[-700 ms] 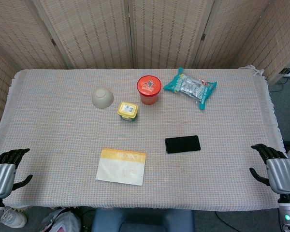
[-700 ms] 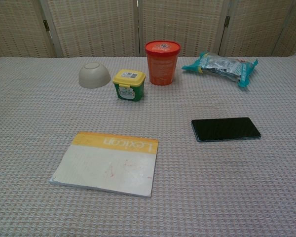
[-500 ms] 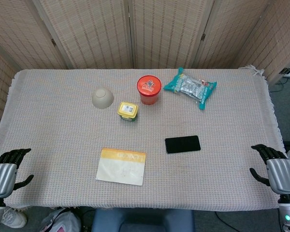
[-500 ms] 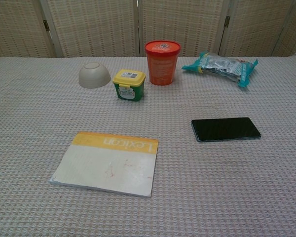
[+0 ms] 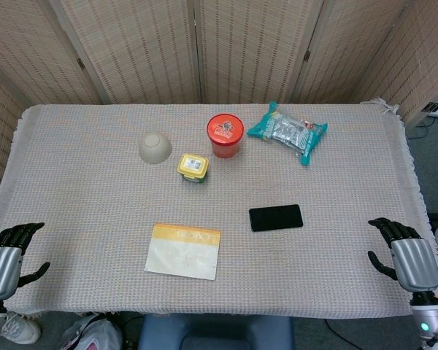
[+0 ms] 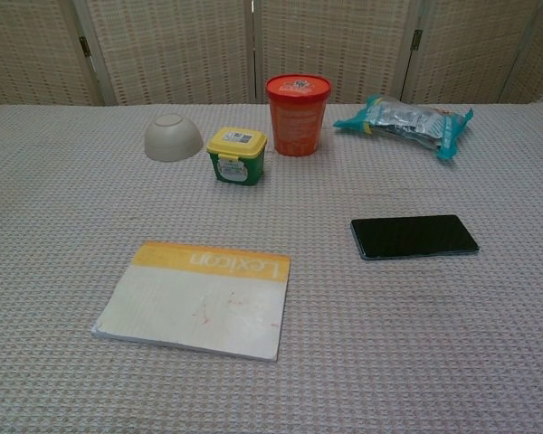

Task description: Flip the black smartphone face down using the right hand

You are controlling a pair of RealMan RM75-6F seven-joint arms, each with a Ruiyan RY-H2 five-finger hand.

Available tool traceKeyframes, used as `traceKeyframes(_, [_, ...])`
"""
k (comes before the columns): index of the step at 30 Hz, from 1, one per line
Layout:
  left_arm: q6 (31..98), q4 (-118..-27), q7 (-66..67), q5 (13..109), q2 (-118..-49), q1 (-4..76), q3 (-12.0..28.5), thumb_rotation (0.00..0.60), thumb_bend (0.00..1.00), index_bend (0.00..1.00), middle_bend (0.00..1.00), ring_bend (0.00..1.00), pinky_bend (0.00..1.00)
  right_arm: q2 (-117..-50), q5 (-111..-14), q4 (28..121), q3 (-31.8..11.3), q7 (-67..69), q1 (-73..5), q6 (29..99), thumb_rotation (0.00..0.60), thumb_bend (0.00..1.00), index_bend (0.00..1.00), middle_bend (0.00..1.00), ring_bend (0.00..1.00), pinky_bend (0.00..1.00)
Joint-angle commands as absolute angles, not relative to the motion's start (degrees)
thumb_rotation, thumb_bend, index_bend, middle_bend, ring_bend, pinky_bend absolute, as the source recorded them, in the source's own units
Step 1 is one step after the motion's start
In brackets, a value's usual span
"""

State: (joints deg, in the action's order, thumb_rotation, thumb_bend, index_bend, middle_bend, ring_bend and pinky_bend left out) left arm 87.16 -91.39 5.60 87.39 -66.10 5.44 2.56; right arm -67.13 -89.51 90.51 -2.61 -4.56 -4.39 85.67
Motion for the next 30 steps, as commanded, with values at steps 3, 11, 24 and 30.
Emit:
traceKeyframes(3, [87.2,-91.4,5.1,87.4,-65.9,5.4,2.5,0.600,0.20,0.22,0.25,0.21,0.24,-69.4,-90.5,89.8,-3.3,-8.3,-9.1,79.6,0.600,0.16,0.25,0.27,0.28,0.36])
traceKeyframes(11, [87.0,-91.4,4.3,87.4,-65.4,5.1,2.1,0.600,0.20,0.22,0.25,0.21,0.24,-76.4,-87.7,84.4,-6.4,-8.1,-17.5,69.2,0.600,0.02,0.25,0.31,0.28,0.36])
traceKeyframes(24, [86.8,-90.8,3.1,86.6,-64.5,4.4,1.9,0.600,0.20,0.22,0.25,0.21,0.24,-86.8,-82.5,73.9,-8.4,-10.7,-27.8,56.8,0.600,0.06,0.26,0.32,0.26,0.36])
traceKeyframes(30, [86.7,-90.7,2.9,86.4,-64.5,4.3,1.9,0.600,0.20,0.22,0.25,0.21,0.24,-88.3,-81.7,72.5,-8.4,-11.0,-29.8,55.1,0.600,0.09,0.26,0.32,0.26,0.36])
